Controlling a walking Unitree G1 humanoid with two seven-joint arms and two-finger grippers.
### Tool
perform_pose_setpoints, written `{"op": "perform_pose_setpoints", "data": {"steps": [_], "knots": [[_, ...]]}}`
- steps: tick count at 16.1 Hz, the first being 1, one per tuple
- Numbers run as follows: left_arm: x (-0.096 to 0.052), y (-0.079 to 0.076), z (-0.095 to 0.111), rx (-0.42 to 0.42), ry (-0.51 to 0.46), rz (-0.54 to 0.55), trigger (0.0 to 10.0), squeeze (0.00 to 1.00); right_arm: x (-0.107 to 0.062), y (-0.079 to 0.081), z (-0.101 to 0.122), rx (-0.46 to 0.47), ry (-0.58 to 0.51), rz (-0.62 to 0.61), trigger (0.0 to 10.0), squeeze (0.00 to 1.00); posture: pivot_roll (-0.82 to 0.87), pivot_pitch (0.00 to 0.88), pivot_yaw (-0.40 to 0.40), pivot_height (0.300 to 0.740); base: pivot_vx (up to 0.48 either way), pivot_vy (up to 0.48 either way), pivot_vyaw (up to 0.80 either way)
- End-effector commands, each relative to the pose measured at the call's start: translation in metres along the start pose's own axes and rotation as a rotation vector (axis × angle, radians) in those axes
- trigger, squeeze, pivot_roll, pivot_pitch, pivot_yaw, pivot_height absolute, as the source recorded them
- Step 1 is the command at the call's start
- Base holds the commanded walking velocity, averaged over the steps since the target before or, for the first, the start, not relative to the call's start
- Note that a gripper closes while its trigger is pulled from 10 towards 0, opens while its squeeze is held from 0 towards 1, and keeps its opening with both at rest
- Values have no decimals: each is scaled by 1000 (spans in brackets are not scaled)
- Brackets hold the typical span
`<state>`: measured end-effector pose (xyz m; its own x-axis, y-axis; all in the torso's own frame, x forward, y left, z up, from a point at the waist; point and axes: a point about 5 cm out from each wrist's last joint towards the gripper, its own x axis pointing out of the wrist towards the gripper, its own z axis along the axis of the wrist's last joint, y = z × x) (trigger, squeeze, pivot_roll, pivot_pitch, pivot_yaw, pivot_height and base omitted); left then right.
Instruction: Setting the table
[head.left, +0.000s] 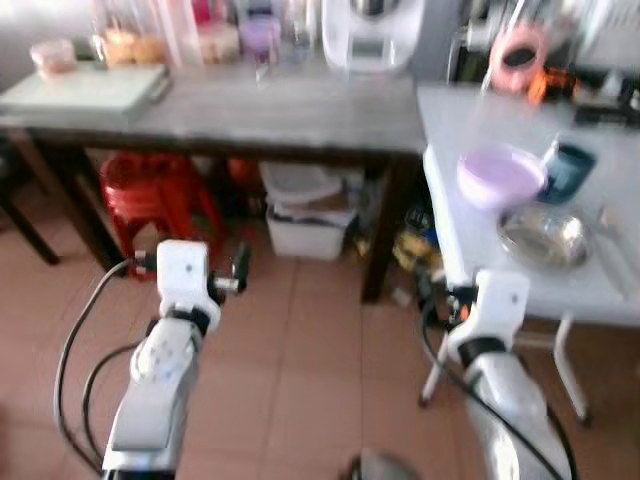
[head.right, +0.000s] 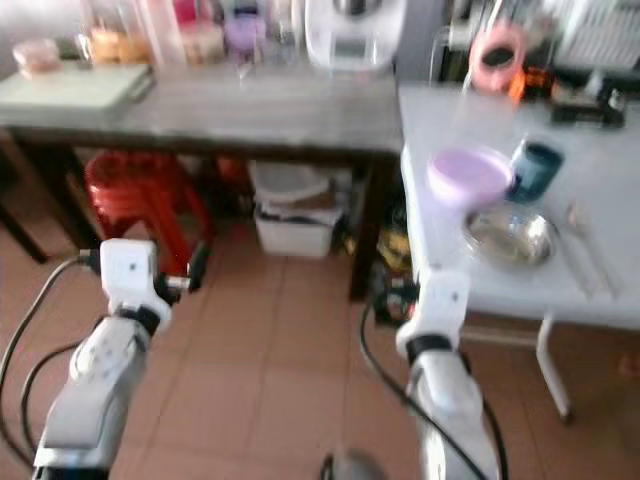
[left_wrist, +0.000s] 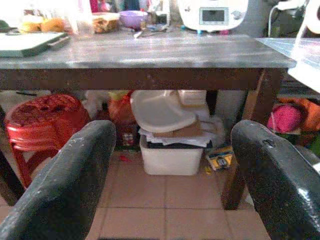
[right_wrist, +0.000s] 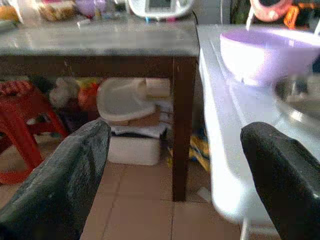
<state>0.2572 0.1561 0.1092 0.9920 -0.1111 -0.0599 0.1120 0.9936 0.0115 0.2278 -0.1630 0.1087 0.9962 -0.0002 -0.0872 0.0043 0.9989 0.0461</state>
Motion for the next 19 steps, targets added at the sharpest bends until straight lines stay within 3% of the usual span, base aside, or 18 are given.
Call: {"op": "perform_pose_setpoints", "data": {"steps": [1, 4, 6, 8, 11, 12, 16, 19], "knots": [[0, 0, 2, 10, -7, -1, 10000, 0, -1, -4, 3, -1, -13, -15, 10000, 0, -42, 8, 38, 740, 0, -480, 0], [-5, 0, 2, 25, -5, -1, 10000, 0, -2, 0, 3, 5, -21, 2, 10000, 0, -30, 12, 42, 740, 0, -112, 0], [-17, 5, -8, 18, 18, 16, 10000, 0, 2, -3, -7, 16, 5, -45, 10000, 0, -15, 0, 67, 740, 0, 0, 0], [-15, 4, -9, 38, 25, 11, 10000, 0, 9, -1, -5, -51, -15, -33, 10000, 0, -26, 0, 78, 740, 0, 0, 0], [-8, -1, -11, 57, 44, -70, 10000, 0, 16, -6, 3, -58, -56, -63, 10000, 0, -46, 0, 91, 740, 0, 0, 0], [-8, 5, -16, 84, 49, -60, 10000, 0, 14, -10, 2, -49, -65, -101, 10000, 0, -56, 0, 88, 740, 0, 0, 0], [-5, -2, -10, 128, -28, -51, 10000, 0, 15, -9, 1, -54, -78, -69, 10000, 0, -8, 0, 17, 740, 0, 0, 0], [-8, 9, -12, 175, -44, 113, 10000, 0, 25, 0, 5, -121, -77, -18, 10000, 0, 15, 0, -48, 740, 0, 0, 0]]}}
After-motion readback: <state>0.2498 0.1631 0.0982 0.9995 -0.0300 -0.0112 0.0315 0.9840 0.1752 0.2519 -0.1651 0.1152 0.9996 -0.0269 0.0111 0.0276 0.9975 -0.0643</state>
